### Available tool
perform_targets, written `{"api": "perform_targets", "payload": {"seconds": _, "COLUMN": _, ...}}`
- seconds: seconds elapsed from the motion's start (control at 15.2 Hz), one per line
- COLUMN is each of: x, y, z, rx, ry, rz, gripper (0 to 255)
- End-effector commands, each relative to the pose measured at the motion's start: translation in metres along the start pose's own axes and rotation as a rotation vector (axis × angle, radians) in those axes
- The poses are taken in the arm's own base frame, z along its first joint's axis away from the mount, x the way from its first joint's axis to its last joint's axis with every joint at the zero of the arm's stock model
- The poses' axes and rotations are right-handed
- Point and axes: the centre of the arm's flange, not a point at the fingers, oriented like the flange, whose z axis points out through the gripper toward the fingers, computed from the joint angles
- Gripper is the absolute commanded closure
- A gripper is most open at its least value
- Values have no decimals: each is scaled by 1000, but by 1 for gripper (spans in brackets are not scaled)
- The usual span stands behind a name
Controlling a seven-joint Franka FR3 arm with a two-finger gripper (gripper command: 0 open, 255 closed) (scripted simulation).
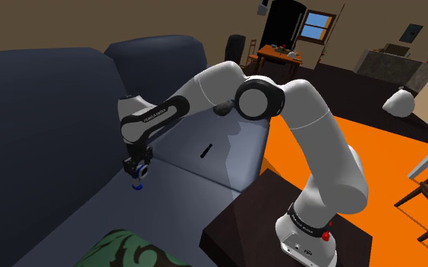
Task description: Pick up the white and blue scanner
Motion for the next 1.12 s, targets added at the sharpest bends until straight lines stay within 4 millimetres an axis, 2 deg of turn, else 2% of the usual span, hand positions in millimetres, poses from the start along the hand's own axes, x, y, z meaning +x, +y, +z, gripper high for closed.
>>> {"api": "perform_targets", "payload": {"seconds": 0.0, "x": -2, "y": -1, "z": -4, "rx": 1, "ry": -2, "rz": -1, "gripper": 255}}
{"api": "perform_targets", "payload": {"seconds": 0.92, "x": -14, "y": -5, "z": -77, "rx": 1, "ry": -2, "rz": -1, "gripper": 255}}
{"api": "perform_targets", "payload": {"seconds": 1.06, "x": -15, "y": -5, "z": -78, "rx": 1, "ry": -2, "rz": -1, "gripper": 255}}
